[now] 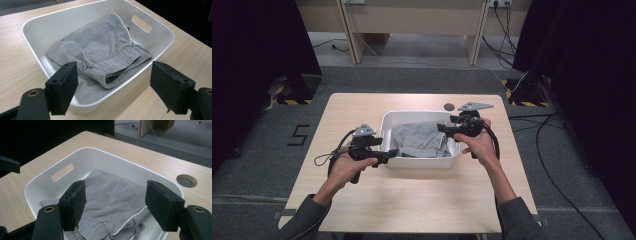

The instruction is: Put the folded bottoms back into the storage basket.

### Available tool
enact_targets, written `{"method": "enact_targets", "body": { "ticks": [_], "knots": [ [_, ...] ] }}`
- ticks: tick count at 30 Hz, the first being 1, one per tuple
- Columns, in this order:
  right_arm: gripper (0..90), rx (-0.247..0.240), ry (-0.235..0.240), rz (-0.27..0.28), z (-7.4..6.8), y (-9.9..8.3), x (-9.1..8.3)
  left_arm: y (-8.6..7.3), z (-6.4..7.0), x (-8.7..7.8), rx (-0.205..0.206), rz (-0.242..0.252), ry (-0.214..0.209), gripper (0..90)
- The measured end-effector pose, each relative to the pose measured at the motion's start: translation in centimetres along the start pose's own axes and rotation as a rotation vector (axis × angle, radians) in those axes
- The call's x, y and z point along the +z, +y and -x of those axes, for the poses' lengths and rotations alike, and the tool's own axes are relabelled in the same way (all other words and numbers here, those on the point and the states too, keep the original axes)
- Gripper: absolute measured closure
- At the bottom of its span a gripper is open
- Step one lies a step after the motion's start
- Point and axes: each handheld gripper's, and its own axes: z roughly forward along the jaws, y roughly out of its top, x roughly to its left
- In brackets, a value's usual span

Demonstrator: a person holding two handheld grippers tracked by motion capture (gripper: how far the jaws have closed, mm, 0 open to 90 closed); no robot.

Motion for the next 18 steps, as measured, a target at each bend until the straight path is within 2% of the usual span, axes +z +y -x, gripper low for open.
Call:
{"method": "enact_targets", "body": {
  "ticks": [7, 18],
  "knots": [
    [33.3, -0.030, -0.013, 0.009, -0.6, -1.0, -1.3, -1.1, 0.5, -0.8, 0.010, -0.001, -0.006, 22.3],
    [33.1, -0.014, -0.031, 0.041, -0.7, -3.5, -4.4, -3.2, 1.4, -2.0, 0.021, 0.013, -0.010, 22.3]
  ]
}}
